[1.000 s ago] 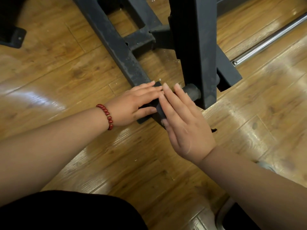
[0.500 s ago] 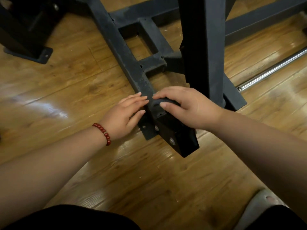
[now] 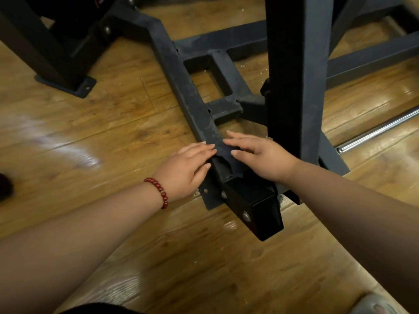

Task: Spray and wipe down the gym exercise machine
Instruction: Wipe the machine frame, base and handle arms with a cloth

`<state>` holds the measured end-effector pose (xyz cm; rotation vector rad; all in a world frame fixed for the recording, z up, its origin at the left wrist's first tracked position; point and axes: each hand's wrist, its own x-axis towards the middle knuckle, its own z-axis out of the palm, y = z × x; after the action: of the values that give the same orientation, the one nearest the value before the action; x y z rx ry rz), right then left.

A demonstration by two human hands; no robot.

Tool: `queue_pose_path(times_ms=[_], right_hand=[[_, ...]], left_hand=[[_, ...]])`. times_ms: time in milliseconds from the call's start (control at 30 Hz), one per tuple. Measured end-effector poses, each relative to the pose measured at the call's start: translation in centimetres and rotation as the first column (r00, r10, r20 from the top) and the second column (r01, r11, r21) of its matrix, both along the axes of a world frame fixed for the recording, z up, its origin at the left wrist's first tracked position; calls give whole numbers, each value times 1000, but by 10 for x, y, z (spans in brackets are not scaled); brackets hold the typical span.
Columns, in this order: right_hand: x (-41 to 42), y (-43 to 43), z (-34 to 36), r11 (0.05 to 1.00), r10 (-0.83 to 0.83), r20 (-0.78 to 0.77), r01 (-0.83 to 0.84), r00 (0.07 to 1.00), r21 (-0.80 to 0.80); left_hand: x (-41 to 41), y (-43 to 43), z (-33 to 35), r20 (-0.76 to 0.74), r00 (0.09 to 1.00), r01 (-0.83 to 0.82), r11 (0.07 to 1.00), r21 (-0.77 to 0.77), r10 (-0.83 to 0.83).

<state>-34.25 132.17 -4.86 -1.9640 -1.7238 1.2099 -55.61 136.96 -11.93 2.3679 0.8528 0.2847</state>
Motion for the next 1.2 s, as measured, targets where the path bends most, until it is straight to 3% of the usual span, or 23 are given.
queue_pose_path(times_ms=[167,300,367,467,533,667,700,800,933,1000,1100,1200], right_hand=[[-2,-31,20,963,-249,-244,266,937,37],[-13,-53,19,917,-356,-207,383,911,111],[-18,-58,12,851,-488,-240,519,839,84],[-23,-60,7,725,-647,-295,687,703,46],[-25,-61,7,709,-661,-287,702,694,66],[-25,-62,6,678,-691,-284,732,665,65],[-24,-62,6,676,-694,-283,734,662,60],[-26,-64,7,702,-665,-295,709,686,67],[-28,-65,8,723,-645,-299,688,703,61],[-27,-65,8,713,-653,-312,699,690,54],[-27,-70,7,737,-624,-300,671,722,83],[-30,-76,3,778,-560,-193,591,806,213]], left_hand=[[17,3,13,49,999,-1,995,102,-4],[31,2,7,-118,950,307,936,169,-290],[30,3,1,-174,929,359,910,205,-327],[40,5,5,-130,955,293,907,303,-265],[54,8,16,-180,949,306,884,354,-257],[64,22,24,-371,894,365,889,277,-251],[60,23,23,-342,903,359,895,264,-261],[40,13,13,-63,970,240,893,381,-234],[33,0,11,-39,986,163,890,425,-163],[43,7,13,-40,971,234,890,392,-238],[53,12,8,-197,875,480,850,218,-443],[49,16,1,-261,869,479,848,227,-421]])
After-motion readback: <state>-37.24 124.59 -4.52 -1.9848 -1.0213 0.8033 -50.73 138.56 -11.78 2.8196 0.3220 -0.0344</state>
